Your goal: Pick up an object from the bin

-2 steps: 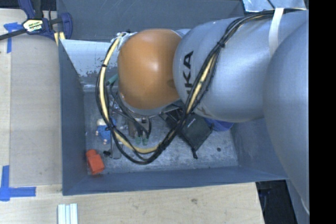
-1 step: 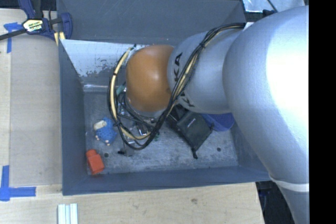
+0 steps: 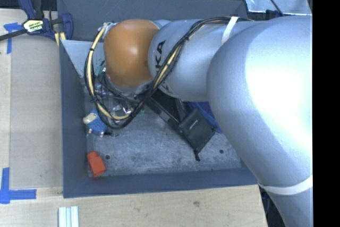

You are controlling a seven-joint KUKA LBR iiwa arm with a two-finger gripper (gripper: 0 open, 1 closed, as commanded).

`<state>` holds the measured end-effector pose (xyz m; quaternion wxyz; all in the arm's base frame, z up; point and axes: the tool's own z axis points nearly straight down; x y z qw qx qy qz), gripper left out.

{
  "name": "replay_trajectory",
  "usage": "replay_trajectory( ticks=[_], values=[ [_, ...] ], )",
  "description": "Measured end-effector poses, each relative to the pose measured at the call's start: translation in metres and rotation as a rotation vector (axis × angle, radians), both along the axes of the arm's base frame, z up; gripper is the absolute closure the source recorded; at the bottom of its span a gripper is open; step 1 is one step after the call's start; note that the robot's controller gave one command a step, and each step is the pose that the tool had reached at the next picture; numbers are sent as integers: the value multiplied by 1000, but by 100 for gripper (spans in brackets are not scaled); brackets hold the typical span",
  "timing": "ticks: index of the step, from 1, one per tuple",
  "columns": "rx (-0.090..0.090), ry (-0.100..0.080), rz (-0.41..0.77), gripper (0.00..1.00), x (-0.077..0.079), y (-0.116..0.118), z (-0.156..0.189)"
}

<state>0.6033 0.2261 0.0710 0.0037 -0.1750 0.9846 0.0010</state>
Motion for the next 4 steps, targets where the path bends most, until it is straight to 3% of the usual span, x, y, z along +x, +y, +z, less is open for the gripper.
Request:
replay_trajectory(
  ticks=[1,2,3,4],
  values=[
    [-1,6,-104,0,-20,20,-1],
    [-3,5,-107,100,-19,17,-1],
    [1,-4,-105,100,-28,-6,122],
    [-1,-3,212,100,-15,-6,183]
  ],
)
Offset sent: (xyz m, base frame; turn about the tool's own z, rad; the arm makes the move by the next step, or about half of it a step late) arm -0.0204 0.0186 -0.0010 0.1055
